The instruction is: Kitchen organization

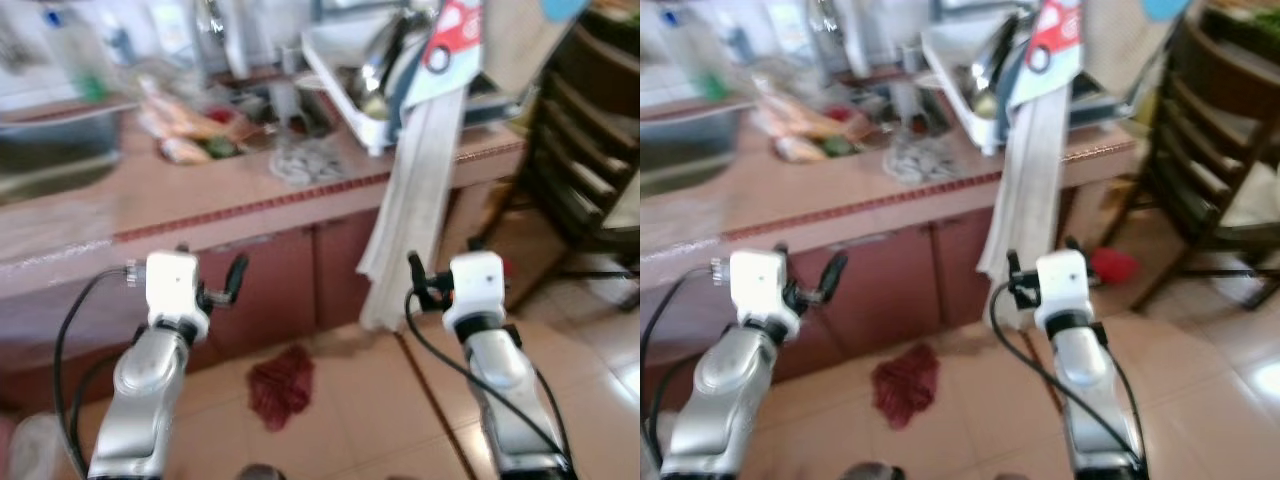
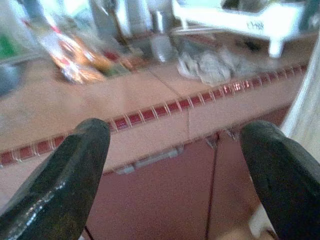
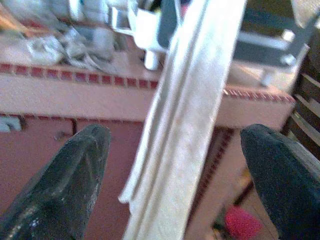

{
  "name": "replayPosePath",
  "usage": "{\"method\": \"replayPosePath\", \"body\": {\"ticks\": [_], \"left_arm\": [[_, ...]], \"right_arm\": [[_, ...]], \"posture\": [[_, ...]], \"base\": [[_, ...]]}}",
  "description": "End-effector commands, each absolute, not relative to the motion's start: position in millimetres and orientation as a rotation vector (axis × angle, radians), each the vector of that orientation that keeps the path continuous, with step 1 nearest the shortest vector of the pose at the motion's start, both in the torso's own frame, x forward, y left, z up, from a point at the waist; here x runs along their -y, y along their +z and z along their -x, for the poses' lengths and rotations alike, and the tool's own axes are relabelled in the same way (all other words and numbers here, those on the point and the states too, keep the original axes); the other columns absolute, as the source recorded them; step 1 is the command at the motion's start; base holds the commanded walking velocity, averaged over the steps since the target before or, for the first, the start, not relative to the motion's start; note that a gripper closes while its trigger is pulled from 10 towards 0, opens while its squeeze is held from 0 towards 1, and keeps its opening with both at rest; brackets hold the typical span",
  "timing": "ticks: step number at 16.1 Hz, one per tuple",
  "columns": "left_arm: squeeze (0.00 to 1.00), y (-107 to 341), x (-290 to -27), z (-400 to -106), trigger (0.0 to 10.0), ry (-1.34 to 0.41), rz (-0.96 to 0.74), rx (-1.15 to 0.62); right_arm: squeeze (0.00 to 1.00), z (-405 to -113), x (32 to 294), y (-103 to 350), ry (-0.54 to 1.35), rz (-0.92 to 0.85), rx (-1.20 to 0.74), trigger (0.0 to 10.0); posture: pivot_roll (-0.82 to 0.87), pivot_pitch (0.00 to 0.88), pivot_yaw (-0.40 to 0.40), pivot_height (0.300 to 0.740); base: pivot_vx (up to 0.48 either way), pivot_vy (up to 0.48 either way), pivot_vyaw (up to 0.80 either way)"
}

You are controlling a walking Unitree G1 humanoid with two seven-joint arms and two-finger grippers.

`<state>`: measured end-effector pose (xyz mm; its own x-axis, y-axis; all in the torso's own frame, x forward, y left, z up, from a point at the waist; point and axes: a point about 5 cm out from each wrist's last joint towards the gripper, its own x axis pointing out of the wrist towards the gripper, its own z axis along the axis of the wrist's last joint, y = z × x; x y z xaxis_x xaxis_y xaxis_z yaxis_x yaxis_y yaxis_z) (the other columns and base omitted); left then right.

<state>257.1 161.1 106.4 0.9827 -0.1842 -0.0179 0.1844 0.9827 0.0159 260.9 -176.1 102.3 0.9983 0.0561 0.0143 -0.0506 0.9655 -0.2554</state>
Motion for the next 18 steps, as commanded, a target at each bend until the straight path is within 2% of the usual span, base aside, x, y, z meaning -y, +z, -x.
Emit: {"method": "replayPosePath", "body": {"ticks": [1, 3, 7, 11, 18], "left_arm": [[0.00, 105.5, -164.5, -256.0, 10.0, -0.177, -0.032, -0.023], [0.00, 105.6, -165.8, -256.4, 10.0, -0.171, -0.032, -0.027], [0.00, 102.8, -164.3, -253.5, 10.0, -0.173, 0.003, -0.034], [0.00, 102.4, -163.1, -253.6, 10.0, -0.198, 0.025, -0.034], [0.00, 103.1, -164.7, -256.6, 10.0, -0.152, 0.027, -0.024]], "right_arm": [[0.00, -264.6, 177.1, 103.2, 0.043, 0.245, 0.026, 10.0], [0.00, -265.9, 177.3, 105.3, 0.055, 0.191, 0.037, 10.0], [0.00, -257.9, 169.5, 99.1, 0.057, 0.138, 0.014, 10.0], [0.00, -260.4, 165.8, 98.6, 0.012, 0.221, 0.021, 10.0], [0.00, -262.5, 162.0, 102.3, 0.035, 0.183, 0.045, 10.0]], "posture": [[-0.02, 0.000, 0.048, 0.740], [-0.01, 0.000, 0.048, 0.740], [-0.01, 0.000, 0.050, 0.740], [-0.01, 0.000, 0.051, 0.740], [-0.01, 0.000, 0.041, 0.740]], "base": [[0.000, 0.000, 0.80], [0.000, 0.000, 0.80], [0.000, 0.480, 0.00], [0.000, 0.480, 0.00], [0.000, 0.480, 0.00]]}}
